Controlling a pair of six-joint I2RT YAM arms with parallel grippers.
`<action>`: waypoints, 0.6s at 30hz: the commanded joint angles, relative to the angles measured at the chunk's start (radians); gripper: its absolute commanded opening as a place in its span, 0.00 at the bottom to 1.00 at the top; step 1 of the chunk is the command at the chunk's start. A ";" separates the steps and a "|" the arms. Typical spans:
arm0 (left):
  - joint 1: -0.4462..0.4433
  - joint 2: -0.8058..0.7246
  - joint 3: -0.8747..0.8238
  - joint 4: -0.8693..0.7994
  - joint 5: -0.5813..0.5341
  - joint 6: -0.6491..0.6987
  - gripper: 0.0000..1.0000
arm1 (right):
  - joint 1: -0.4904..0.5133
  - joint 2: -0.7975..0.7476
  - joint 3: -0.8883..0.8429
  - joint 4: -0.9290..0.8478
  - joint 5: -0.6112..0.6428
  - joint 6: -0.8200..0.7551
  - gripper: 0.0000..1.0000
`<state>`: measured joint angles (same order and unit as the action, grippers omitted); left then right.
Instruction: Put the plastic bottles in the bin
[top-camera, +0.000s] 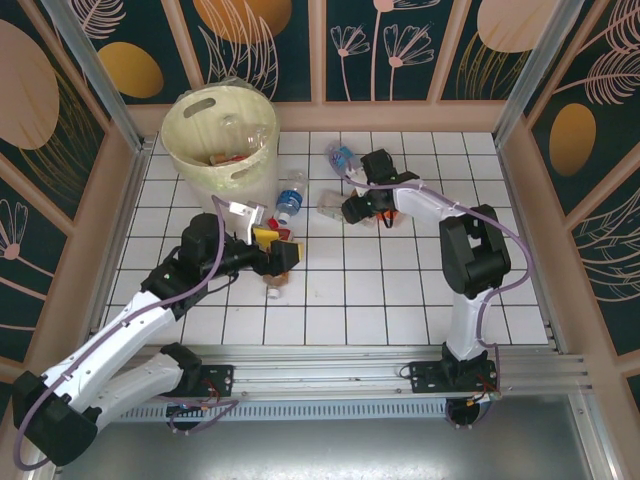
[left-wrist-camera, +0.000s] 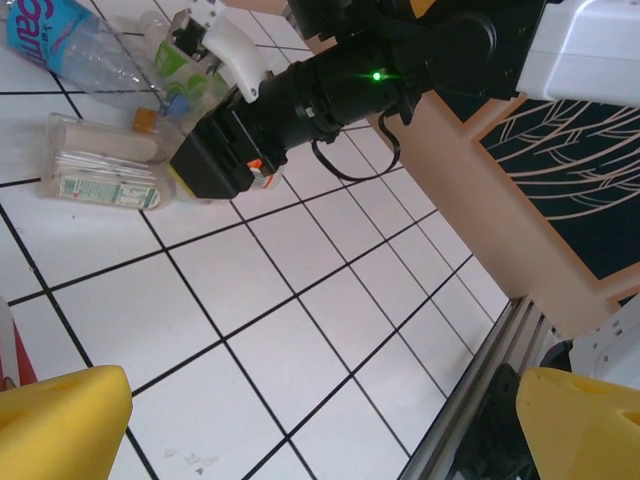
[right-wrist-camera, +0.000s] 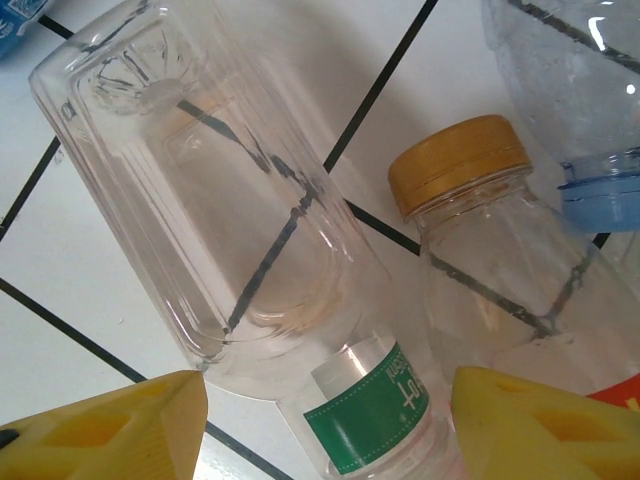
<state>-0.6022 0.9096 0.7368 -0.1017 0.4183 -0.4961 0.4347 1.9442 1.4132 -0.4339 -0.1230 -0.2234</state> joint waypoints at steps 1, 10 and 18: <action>-0.006 -0.005 -0.009 0.087 -0.001 -0.031 0.98 | 0.021 0.025 0.008 -0.029 0.007 -0.011 0.66; -0.007 -0.017 -0.044 0.105 0.003 -0.046 0.98 | 0.050 0.006 -0.074 0.011 0.021 0.020 0.64; -0.007 -0.028 -0.062 0.117 0.005 -0.058 0.99 | 0.075 0.007 -0.129 0.065 0.072 0.052 0.56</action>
<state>-0.6025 0.9001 0.6823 -0.0288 0.4187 -0.5373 0.4992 1.9545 1.2999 -0.4049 -0.0860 -0.1955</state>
